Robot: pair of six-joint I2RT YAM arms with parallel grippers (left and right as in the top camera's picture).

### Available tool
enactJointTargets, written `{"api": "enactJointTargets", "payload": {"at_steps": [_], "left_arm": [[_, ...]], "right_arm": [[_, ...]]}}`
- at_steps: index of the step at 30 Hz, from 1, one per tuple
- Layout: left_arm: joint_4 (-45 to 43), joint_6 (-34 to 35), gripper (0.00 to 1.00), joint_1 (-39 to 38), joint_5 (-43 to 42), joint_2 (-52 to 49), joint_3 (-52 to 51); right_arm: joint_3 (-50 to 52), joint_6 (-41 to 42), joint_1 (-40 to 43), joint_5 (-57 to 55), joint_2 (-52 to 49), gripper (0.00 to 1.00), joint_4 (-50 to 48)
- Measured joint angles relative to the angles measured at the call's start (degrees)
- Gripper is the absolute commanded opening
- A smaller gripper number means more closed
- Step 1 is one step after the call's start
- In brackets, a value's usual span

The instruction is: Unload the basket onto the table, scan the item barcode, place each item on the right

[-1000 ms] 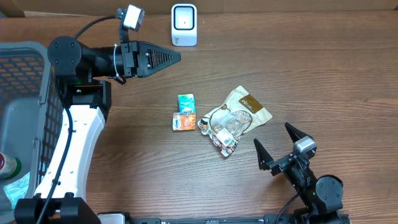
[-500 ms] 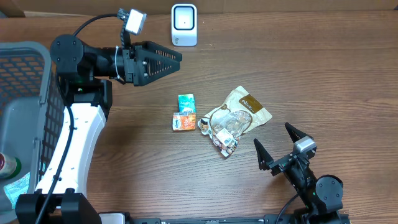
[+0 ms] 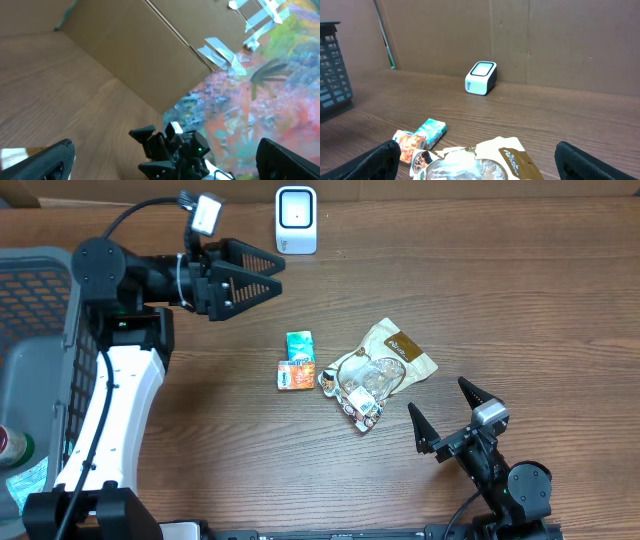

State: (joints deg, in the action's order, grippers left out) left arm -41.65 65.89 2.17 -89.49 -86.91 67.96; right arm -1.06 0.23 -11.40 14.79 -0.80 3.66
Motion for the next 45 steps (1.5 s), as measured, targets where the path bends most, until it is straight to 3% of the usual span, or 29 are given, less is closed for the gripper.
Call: {"api": "enactJointTargets", "payload": {"at_steps": [14,23,30,36,40,45], "left_arm": [[1.4,-5.3,1.0,0.9,0.7,-4.3,0.0],[1.4,-6.1,1.0,0.9,6.2,-7.8,0.0],[1.4,0.3,1.0,0.9,7.9,-7.4,1.0],[1.1,7.7,1.0,-0.7,6.6,-5.7,10.9],[1.7,9.2,1.0,-1.8,4.9,-3.3,19.1],[5.3,8.7,1.0,-0.6,4.9,-1.3,21.3]], "right_arm": [[0.0,0.0,0.0,0.0,0.0,1.0,0.0],[0.0,0.0,0.0,0.0,0.0,1.0,0.0],[0.0,0.0,0.0,0.0,0.0,1.0,0.0],[0.0,0.0,0.0,0.0,0.0,1.0,0.0],[0.0,0.0,0.0,0.0,0.0,1.0,0.0],[0.0,0.0,0.0,0.0,0.0,1.0,0.0]]}}
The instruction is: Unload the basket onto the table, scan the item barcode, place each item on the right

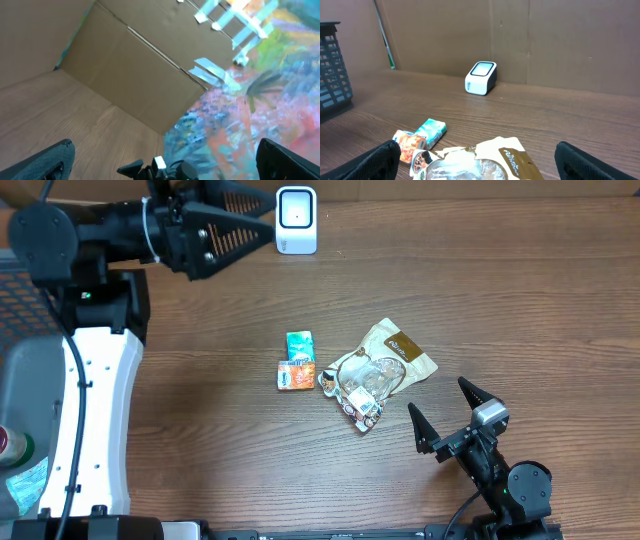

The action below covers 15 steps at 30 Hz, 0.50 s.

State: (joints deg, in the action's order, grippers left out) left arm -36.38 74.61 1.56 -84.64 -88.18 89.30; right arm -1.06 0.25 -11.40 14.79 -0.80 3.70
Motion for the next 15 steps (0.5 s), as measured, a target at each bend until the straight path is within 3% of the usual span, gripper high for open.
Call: {"api": "enactJointTargets", "payload": {"at_steps": [8,10,15], "left_arm": [[31.0,-8.0,1.0,1.5,11.4,-3.4,-0.3],[41.0,-11.5,1.0,1.5,16.6,-3.8,-0.4],[54.7,-22.5,1.0,0.8,26.4,-4.0,-0.5]], "right_arm": [[0.0,0.0,0.0,0.0,0.0,1.0,-0.1],[0.0,0.0,0.0,0.0,0.0,1.0,0.0],[0.0,0.0,0.0,0.0,0.0,1.0,0.0]]}}
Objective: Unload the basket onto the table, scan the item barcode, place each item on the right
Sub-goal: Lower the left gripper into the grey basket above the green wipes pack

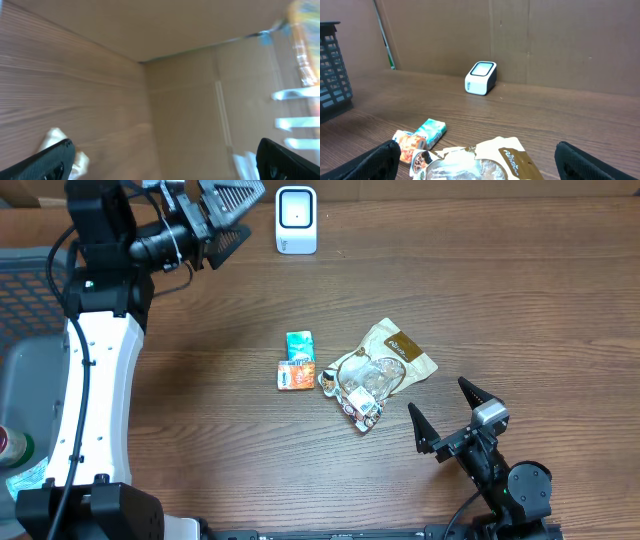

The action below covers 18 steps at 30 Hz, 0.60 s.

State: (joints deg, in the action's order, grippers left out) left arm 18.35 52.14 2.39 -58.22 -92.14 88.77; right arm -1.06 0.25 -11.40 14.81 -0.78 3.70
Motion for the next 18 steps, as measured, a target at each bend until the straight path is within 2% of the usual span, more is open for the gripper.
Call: {"api": "enactJointTargets", "payload": {"at_steps": [8,14,18], "left_arm": [[16.6,-18.2,1.0,-3.9,13.0,0.0,0.1],[29.6,-30.0,1.0,-6.8,29.0,0.8,1.7],[41.3,-35.8,1.0,-12.0,43.0,2.4,9.4]], "right_arm": [[0.0,0.0,0.0,0.0,0.0,1.0,0.0],[0.0,0.0,0.0,0.0,0.0,1.0,0.0],[0.0,0.0,0.0,0.0,0.0,1.0,0.0]]}}
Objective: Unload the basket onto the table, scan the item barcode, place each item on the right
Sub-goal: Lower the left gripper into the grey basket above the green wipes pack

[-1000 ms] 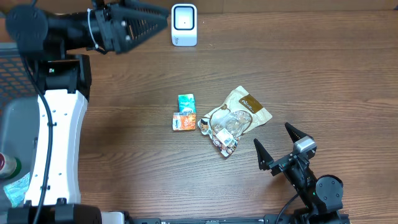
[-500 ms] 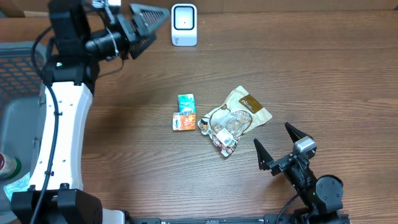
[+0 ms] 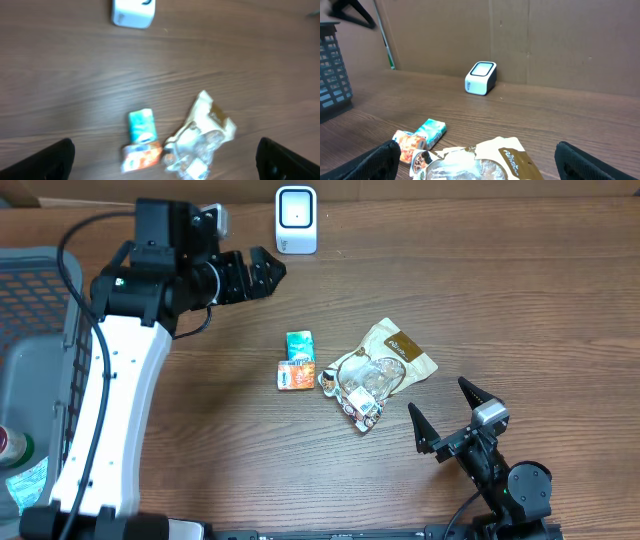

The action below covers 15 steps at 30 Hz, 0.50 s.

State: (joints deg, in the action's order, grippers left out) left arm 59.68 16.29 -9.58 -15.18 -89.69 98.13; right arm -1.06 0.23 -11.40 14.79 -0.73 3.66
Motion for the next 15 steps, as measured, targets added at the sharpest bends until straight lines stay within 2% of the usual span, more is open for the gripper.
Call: {"api": "enactJointTargets", "payload": {"at_steps": [4,9,10,13,15], "left_arm": [[8.8,-5.0,1.0,-6.3,10.5,3.1,9.3],[16.1,-11.1,1.0,-9.6,15.5,7.1,18.1],[18.1,-11.0,0.99,-9.0,16.8,7.5,19.8],[24.8,-7.3,0.86,-4.3,21.6,8.0,25.0],[29.1,-4.0,0.84,1.3,25.8,8.1,27.9]], "right_arm": [[0.0,0.0,0.0,0.0,0.0,1.0,0.0],[0.0,0.0,0.0,0.0,0.0,1.0,0.0],[0.0,0.0,0.0,0.0,0.0,1.0,0.0],[0.0,0.0,0.0,0.0,0.0,1.0,0.0],[0.0,0.0,0.0,0.0,0.0,1.0,0.0]]}}
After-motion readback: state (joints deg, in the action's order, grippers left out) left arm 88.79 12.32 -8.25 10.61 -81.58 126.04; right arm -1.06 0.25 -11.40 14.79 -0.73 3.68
